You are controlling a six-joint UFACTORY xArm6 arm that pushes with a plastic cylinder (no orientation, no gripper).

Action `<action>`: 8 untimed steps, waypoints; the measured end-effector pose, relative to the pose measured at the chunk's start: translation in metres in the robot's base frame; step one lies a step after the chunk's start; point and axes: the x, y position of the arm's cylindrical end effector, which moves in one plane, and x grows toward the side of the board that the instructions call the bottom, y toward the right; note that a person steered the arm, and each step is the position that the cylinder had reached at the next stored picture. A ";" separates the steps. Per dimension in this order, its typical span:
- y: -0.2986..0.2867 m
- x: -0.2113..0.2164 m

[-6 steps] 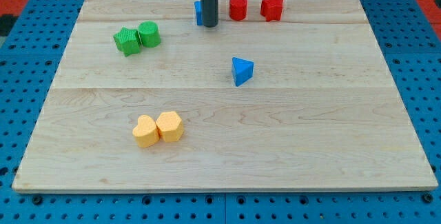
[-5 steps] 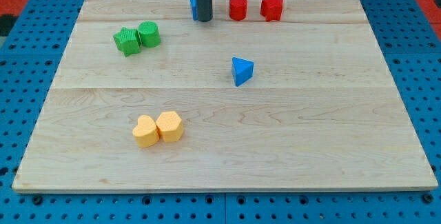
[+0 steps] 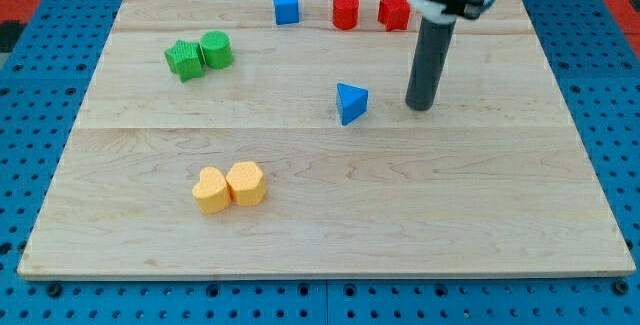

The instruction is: Move the blue triangle to the left of the blue cube

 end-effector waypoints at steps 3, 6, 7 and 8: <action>-0.147 -0.048; -0.081 -0.090; -0.056 -0.099; -0.047 -0.116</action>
